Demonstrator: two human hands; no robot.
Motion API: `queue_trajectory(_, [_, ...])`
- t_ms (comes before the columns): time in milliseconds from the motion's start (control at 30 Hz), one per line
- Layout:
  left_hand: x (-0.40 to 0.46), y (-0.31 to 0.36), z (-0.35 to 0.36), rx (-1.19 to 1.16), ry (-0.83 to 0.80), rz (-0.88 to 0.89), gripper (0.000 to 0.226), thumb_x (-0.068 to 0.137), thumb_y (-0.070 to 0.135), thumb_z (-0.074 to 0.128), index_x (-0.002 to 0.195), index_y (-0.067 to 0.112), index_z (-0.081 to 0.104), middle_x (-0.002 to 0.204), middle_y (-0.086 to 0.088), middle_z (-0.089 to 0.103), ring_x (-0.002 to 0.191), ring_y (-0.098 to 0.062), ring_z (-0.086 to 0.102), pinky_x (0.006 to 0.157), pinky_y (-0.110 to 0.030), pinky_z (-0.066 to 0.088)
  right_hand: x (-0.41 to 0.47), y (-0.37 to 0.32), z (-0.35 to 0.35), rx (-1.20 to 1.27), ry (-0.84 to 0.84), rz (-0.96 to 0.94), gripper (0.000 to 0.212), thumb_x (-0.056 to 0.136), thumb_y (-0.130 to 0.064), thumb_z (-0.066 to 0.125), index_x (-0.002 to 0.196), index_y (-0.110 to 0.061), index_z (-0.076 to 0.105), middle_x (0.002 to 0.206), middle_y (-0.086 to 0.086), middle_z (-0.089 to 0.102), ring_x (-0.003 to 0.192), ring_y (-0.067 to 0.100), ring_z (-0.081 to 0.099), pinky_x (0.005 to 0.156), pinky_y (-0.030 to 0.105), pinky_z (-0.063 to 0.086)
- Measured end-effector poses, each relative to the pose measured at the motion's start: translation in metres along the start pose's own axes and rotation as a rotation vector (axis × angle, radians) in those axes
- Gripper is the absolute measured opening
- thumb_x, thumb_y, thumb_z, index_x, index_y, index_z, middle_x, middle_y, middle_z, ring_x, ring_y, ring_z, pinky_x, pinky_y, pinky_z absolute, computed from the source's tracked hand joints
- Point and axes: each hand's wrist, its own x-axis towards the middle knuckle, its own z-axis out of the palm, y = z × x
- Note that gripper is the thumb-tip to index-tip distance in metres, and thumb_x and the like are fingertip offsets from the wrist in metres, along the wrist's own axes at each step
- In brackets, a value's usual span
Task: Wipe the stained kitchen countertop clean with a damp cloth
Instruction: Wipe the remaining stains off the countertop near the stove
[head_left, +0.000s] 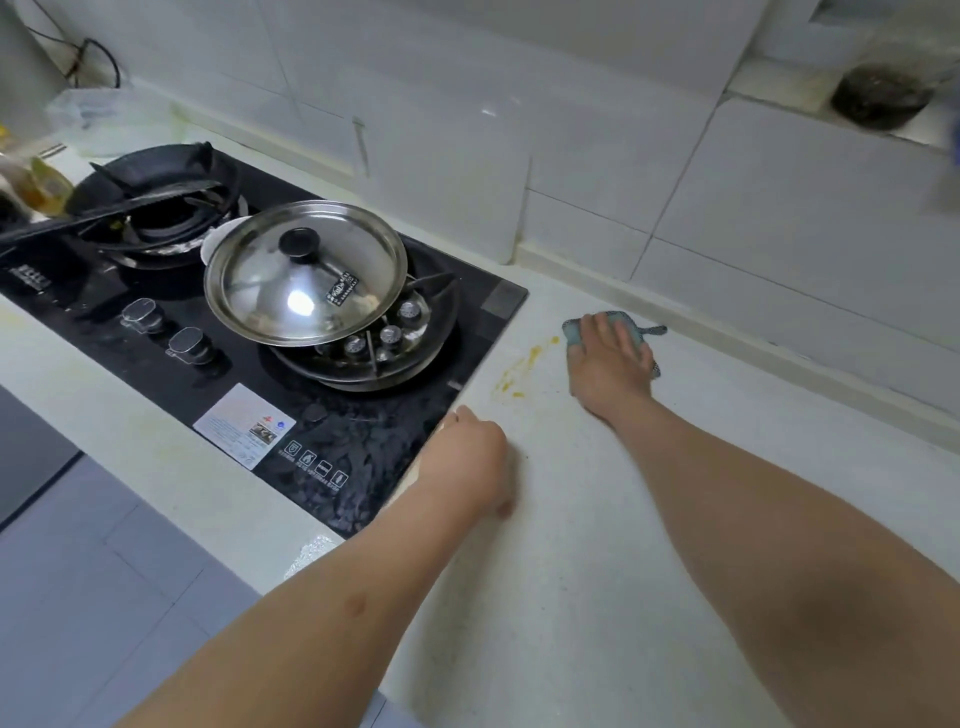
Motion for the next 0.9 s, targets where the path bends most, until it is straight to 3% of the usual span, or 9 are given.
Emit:
queue_trajectory(100, [0.0, -0.001, 0.001, -0.04, 0.013, -0.019, 0.033, 0.074, 0.014, 0.079, 0.079, 0.012, 0.046, 0.12, -0.018, 0.05, 0.108, -0.034, 0.055, 0.065, -0.033, 0.041, 0.01, -0.031, 0.004, 0.001, -0.01, -0.097, 0.05, 0.102, -0.038, 0.018, 0.148, -0.026, 0.032, 0.162, -0.009, 0.027, 0.151, 0.02, 0.02, 0.118, 0.051, 0.019])
queue_trajectory(167, [0.0, -0.004, 0.003, -0.054, 0.028, -0.014, 0.035, 0.072, 0.021, 0.086, 0.083, 0.012, 0.054, 0.123, -0.016, 0.05, 0.109, -0.034, 0.058, 0.066, -0.032, 0.04, 0.009, -0.053, 0.01, 0.016, -0.033, -0.171, 0.045, 0.103, -0.033, 0.022, 0.146, -0.028, 0.035, 0.159, -0.012, 0.031, 0.152, 0.021, 0.021, 0.118, 0.051, 0.019])
queue_trajectory(267, [0.002, -0.011, 0.008, -0.075, 0.029, -0.005, 0.058, 0.062, 0.045, 0.095, 0.103, 0.012, 0.071, 0.122, -0.01, 0.049, 0.107, -0.03, 0.06, 0.066, -0.033, 0.04, -0.003, -0.079, 0.02, 0.065, -0.052, -0.179, 0.051, 0.103, -0.021, 0.03, 0.152, -0.032, 0.036, 0.161, -0.014, 0.031, 0.155, 0.016, 0.015, 0.12, 0.048, 0.012])
queue_trajectory(433, [-0.004, -0.017, 0.009, -0.1, 0.054, 0.063, 0.047, 0.066, 0.05, 0.092, 0.088, 0.018, 0.066, 0.105, 0.0, 0.051, 0.108, -0.02, 0.054, 0.07, -0.032, 0.041, -0.05, -0.1, 0.025, 0.303, 0.051, -0.22, 0.042, 0.104, -0.021, 0.037, 0.143, -0.02, 0.053, 0.151, 0.003, 0.049, 0.146, 0.017, 0.029, 0.118, 0.042, 0.016])
queue_trajectory(500, [-0.013, -0.021, 0.007, -0.154, 0.102, 0.056, 0.033, 0.073, 0.039, 0.086, 0.08, 0.018, 0.061, 0.093, 0.001, 0.054, 0.096, -0.023, 0.06, 0.067, -0.032, 0.04, -0.066, -0.101, 0.029, 0.192, 0.04, -0.296, 0.043, 0.106, -0.026, 0.031, 0.147, -0.021, 0.046, 0.156, -0.002, 0.043, 0.15, 0.014, 0.025, 0.12, 0.044, 0.017])
queue_trajectory(567, [-0.02, -0.029, 0.001, -0.17, 0.151, 0.034, 0.027, 0.08, 0.025, 0.071, 0.063, 0.018, 0.051, 0.068, 0.002, 0.05, 0.078, -0.029, 0.063, 0.059, -0.032, 0.036, -0.08, -0.102, 0.034, 0.081, -0.02, -0.353, 0.048, 0.108, -0.03, 0.025, 0.155, -0.024, 0.032, 0.163, -0.007, 0.03, 0.155, 0.013, 0.015, 0.123, 0.047, 0.014])
queue_trajectory(667, [-0.026, -0.043, -0.009, -0.147, 0.222, 0.029, 0.035, 0.079, 0.021, 0.065, 0.053, 0.02, 0.041, 0.054, 0.003, 0.042, 0.051, -0.019, 0.045, 0.048, -0.031, 0.027, -0.104, -0.106, 0.04, 0.056, -0.057, -0.407, 0.057, 0.106, -0.029, 0.029, 0.161, -0.023, 0.02, 0.17, -0.006, 0.016, 0.157, 0.014, 0.006, 0.125, 0.046, 0.006])
queue_trajectory(800, [-0.036, -0.033, -0.008, 0.078, 0.175, 0.128, 0.034, 0.079, 0.026, 0.063, 0.06, 0.024, 0.035, 0.059, 0.005, 0.042, 0.054, -0.021, 0.044, 0.051, -0.029, 0.032, -0.128, -0.09, 0.04, 0.03, -0.106, -0.602, 0.068, 0.1, -0.019, 0.039, 0.163, -0.02, 0.013, 0.171, -0.004, 0.01, 0.157, 0.012, 0.002, 0.126, 0.041, 0.002])
queue_trajectory(900, [-0.035, -0.028, -0.009, 0.032, 0.154, 0.107, 0.026, 0.082, 0.028, 0.061, 0.065, 0.022, 0.042, 0.064, 0.005, 0.047, 0.059, -0.024, 0.051, 0.049, -0.029, 0.031, -0.129, -0.064, 0.027, 0.08, -0.137, -0.703, 0.061, 0.099, -0.022, 0.042, 0.158, -0.027, 0.028, 0.166, -0.008, 0.026, 0.155, 0.013, 0.016, 0.125, 0.043, 0.012])
